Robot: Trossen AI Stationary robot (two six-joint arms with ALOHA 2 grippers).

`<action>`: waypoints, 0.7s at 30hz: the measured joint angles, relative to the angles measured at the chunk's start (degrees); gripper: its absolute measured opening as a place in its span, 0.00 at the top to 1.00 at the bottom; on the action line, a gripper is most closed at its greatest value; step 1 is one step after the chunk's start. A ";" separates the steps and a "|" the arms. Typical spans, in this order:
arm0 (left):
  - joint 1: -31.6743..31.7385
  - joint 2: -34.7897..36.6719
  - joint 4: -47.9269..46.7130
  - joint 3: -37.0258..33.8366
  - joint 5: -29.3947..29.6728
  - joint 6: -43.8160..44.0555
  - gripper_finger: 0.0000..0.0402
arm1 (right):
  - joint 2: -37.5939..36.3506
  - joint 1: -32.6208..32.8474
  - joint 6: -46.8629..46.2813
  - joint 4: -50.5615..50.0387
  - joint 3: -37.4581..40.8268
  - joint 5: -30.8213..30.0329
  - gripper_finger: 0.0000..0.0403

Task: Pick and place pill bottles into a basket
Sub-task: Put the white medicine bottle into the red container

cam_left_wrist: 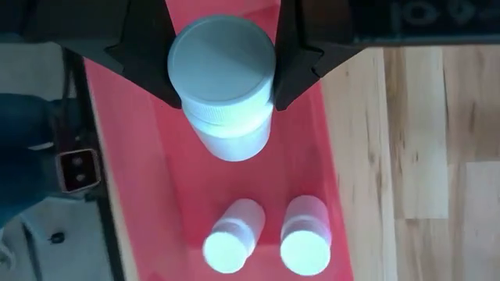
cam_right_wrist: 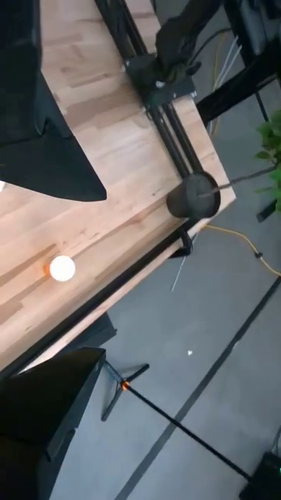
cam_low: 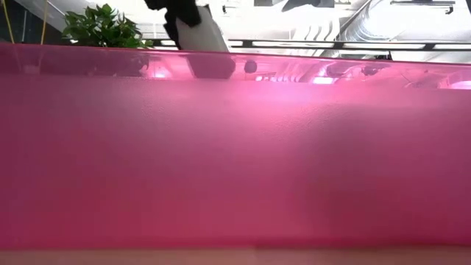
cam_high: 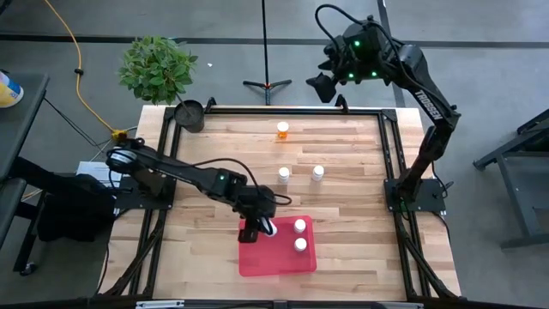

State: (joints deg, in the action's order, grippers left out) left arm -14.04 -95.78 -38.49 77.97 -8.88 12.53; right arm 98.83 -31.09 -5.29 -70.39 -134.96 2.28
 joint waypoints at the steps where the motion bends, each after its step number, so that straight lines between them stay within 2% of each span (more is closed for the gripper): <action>1: -0.02 -0.64 0.54 0.00 0.32 0.02 0.51 | 0.00 0.00 0.03 -0.11 0.00 0.22 0.23; 5: -0.28 -3.07 0.22 0.42 2.26 0.38 0.51 | 0.00 0.00 0.25 -0.36 0.00 1.46 0.23; 10: -0.31 -7.34 -3.44 6.29 5.07 -2.17 0.51 | -0.16 0.00 0.25 -0.72 0.00 2.65 0.23; 16: -0.26 -13.92 -15.67 16.25 6.93 -7.02 0.51 | -1.15 0.37 0.41 -1.37 0.00 2.55 0.23; 21: -0.26 -17.76 -19.85 19.79 6.99 -8.90 0.51 | -2.73 0.39 0.38 -1.86 0.00 2.47 0.23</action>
State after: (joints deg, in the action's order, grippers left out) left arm -14.31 -113.54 -58.34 97.76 -1.89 3.64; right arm 96.10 -30.70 -4.91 -72.25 -134.96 4.75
